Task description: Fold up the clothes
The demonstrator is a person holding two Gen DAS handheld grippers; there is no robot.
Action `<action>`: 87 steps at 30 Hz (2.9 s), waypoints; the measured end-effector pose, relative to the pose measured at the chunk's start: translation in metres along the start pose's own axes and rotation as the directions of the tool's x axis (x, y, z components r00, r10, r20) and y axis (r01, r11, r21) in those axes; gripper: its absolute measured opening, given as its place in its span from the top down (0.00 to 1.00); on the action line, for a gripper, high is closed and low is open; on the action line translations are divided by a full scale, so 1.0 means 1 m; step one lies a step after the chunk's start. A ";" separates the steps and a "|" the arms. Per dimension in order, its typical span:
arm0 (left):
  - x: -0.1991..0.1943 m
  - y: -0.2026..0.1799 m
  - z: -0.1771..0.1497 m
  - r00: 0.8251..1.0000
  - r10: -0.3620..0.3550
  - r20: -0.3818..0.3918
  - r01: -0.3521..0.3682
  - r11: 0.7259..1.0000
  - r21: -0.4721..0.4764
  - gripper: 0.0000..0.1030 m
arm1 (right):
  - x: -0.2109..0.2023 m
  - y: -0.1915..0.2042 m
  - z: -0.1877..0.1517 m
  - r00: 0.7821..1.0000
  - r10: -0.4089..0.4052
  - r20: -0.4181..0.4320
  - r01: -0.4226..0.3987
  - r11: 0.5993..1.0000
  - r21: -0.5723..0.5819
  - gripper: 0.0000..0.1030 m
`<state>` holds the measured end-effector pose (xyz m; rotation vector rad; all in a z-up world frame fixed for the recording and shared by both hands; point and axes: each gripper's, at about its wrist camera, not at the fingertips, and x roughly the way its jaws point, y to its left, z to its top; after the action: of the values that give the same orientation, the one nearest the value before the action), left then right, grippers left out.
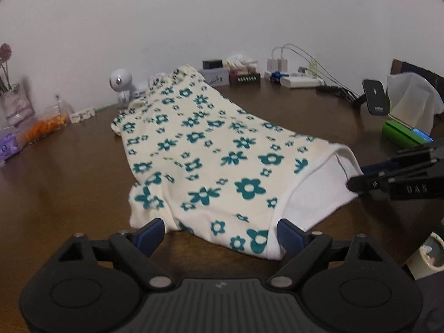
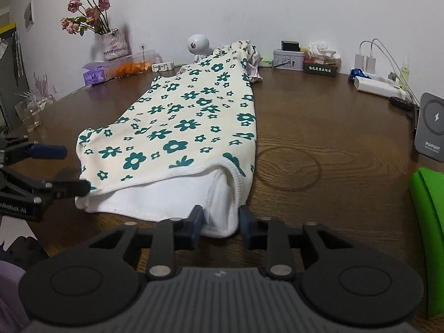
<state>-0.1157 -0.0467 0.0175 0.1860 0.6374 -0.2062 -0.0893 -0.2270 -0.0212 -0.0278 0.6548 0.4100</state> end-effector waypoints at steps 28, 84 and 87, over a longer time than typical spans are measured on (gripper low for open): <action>-0.278 0.084 0.228 0.501 0.070 0.863 0.042 0.994 -0.105 1.00 | -0.285 0.085 0.231 0.625 0.126 0.770 0.079 0.972 -0.223 1.00; -0.273 0.092 0.237 0.455 0.167 0.875 -0.404 0.914 0.036 0.95 | -0.207 0.100 0.184 0.460 0.523 0.717 -0.501 0.820 -0.277 0.94; -0.232 0.075 0.296 0.530 0.080 0.845 -0.373 0.916 0.148 0.95 | -0.207 0.084 0.196 0.477 0.434 0.764 -0.488 0.854 -0.181 0.94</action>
<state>-0.1105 -0.0135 0.3996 0.4469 -0.4024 -0.1116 -0.1541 -0.1950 0.2670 0.3950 -0.2484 0.8677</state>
